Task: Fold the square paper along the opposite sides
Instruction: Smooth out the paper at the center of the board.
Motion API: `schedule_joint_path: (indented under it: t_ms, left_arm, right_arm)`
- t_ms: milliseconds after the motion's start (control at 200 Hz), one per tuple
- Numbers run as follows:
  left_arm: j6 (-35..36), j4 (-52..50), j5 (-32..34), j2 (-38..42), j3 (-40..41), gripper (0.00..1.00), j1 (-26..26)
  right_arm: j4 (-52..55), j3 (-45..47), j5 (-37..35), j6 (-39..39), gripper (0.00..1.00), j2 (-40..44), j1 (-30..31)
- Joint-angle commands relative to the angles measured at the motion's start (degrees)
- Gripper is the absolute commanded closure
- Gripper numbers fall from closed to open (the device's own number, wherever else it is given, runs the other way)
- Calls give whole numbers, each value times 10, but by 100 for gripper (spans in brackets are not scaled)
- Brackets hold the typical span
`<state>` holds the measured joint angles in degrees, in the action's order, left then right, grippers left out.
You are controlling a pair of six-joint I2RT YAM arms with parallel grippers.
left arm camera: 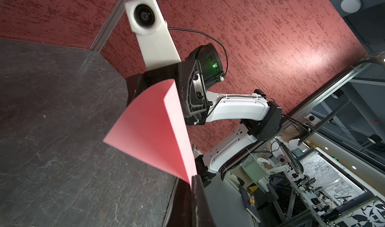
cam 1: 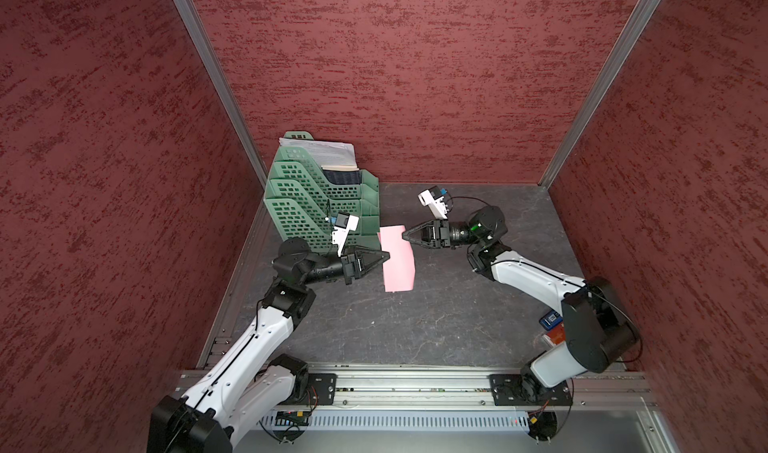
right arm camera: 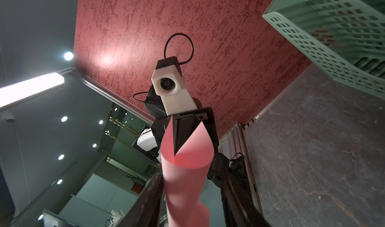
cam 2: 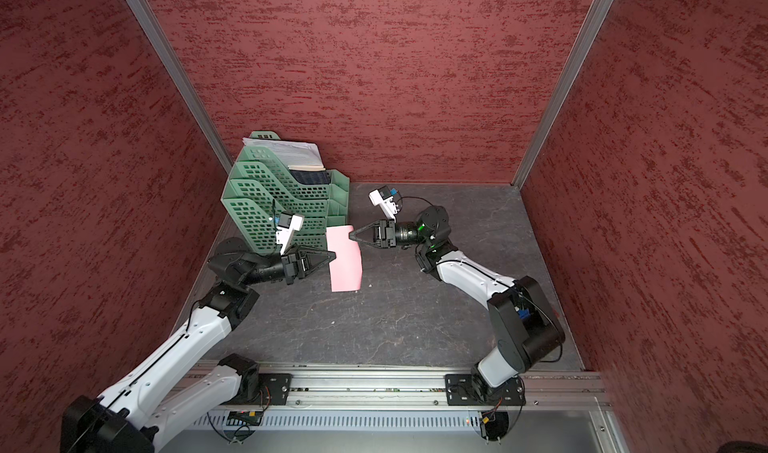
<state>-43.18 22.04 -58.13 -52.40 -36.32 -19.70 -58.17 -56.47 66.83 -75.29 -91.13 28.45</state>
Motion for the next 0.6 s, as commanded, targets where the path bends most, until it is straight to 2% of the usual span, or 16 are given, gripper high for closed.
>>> schedule_joint_path:
  t_ms: [0,210,336,526,596]
  left_arm:
    - [13,-5,2,6,6,100,-4]
    - [20,-13,4,8,4,100,-4]
    - [22,-16,4,6,2,100,-4]
    - [23,-17,7,6,2,100,-3]
    - [20,-13,8,5,1,100,-4]
  right_arm:
    - [-140,-25,-3,-96,59,-14,-6]
    - [-110,-28,7,-81,80,-6,-7]
    - [-79,-26,9,-61,100,6,-10]
    - [-4,-27,12,-4,100,37,-19]
    - [36,-28,10,26,77,52,-19]
